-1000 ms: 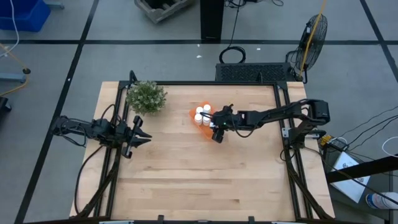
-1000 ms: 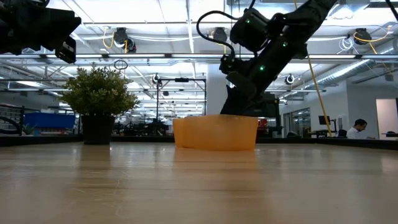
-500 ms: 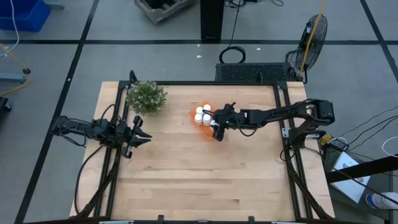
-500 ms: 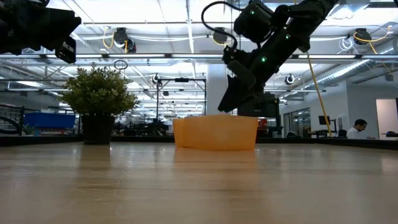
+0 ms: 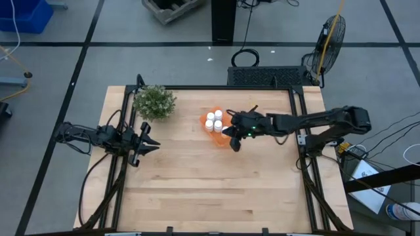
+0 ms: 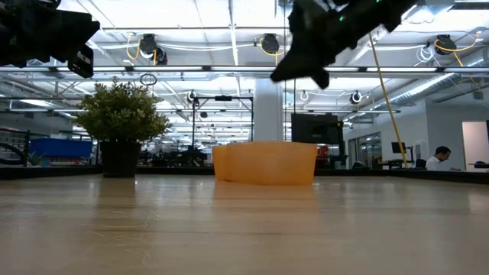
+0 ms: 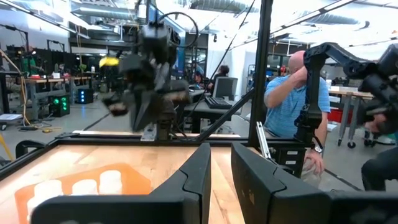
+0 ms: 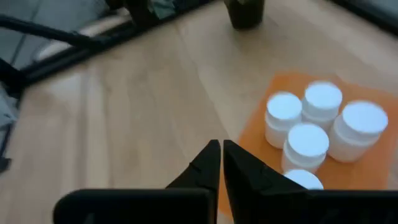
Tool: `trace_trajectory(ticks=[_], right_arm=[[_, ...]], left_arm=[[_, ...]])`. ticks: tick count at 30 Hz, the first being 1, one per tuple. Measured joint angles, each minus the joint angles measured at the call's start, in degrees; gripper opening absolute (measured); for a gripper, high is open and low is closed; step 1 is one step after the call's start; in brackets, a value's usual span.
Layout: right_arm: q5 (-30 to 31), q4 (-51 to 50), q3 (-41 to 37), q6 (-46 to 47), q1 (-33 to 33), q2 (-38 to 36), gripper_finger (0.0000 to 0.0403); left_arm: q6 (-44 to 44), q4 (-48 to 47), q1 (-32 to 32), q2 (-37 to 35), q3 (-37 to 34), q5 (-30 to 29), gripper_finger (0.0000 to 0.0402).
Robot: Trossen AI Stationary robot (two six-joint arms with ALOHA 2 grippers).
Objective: Pick and place pill bottles into a basket
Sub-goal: Return to Home Position
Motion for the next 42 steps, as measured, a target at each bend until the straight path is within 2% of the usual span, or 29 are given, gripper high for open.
trace_trajectory(ticks=[6, 12, 20, 25, 32, 42], right_arm=[[2.15, -0.03, -4.09, 0.62, 2.53, -10.07, 0.0002], [12.01, 2.34, -15.39, 7.98, 6.89, -23.94, 0.0001], [9.93, 12.59, -30.15, 10.01, 9.14, -37.14, 0.0001], [7.82, 18.73, -38.00, 4.48, 9.33, -44.95, 0.0001], [3.25, 17.09, -43.81, 6.18, 9.32, -56.75, 0.0003], [5.50, -0.14, -44.04, 4.64, 9.40, -69.41, 0.0004]], left_arm=[[0.00, 0.00, 0.01, 0.00, 0.00, 0.00, 0.0067], [0.00, 0.00, 0.01, 0.00, 0.00, 0.00, 0.0067], [0.00, 0.00, 0.02, 0.00, 0.00, 0.00, 0.0067], [-0.01, 0.00, 0.01, 0.00, 0.00, 0.00, 0.0067], [0.00, 0.00, 0.01, 0.00, 0.00, 0.00, 0.0067], [0.00, 0.00, 0.02, 0.00, 0.00, 0.00, 0.0067]])
